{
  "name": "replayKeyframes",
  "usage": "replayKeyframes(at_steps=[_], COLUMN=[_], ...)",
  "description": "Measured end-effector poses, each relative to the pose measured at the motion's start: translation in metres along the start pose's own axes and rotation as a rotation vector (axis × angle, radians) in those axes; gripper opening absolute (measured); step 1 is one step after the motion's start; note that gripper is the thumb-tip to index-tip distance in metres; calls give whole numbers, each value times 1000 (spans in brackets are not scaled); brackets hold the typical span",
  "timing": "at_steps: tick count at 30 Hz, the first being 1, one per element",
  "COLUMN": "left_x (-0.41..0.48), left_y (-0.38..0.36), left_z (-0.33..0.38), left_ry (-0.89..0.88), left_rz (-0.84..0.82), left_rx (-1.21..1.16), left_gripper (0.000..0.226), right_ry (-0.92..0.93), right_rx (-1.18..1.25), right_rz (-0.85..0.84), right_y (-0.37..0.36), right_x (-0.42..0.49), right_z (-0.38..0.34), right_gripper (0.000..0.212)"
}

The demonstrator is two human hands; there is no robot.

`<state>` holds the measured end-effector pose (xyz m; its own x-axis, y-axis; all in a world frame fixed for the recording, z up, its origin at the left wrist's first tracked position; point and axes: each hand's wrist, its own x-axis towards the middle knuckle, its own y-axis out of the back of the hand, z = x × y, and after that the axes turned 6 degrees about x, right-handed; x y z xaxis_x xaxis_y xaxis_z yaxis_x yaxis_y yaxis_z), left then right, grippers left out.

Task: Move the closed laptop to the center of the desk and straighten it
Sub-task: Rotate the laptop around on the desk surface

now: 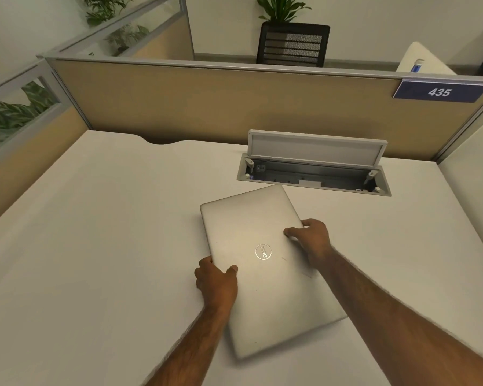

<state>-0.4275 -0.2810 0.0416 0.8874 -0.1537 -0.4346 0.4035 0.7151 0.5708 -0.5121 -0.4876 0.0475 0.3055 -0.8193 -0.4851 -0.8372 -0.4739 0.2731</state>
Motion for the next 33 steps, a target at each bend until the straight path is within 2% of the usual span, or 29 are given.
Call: replayKeyframes(at_steps=[6, 12, 16, 33], left_x=[-11, -15, -16, -13], left_y=[-7, -13, -16, -20], left_z=[-4, -9, -11, -16], left_ry=[22, 51, 73, 51], left_rz=[2, -18, -27, -59], left_rx=[-5, -1, 10, 113], left_gripper=[53, 53, 53, 55], right_ry=[5, 7, 5, 58], right_rx=[-46, -134, -204, -380], right_rz=[-27, -68, -78, -79], right_y=[-3, -8, -10, -13], right_x=[11, 22, 26, 34], right_z=[-8, -12, -13, -7], right_gripper=[33, 43, 35, 38])
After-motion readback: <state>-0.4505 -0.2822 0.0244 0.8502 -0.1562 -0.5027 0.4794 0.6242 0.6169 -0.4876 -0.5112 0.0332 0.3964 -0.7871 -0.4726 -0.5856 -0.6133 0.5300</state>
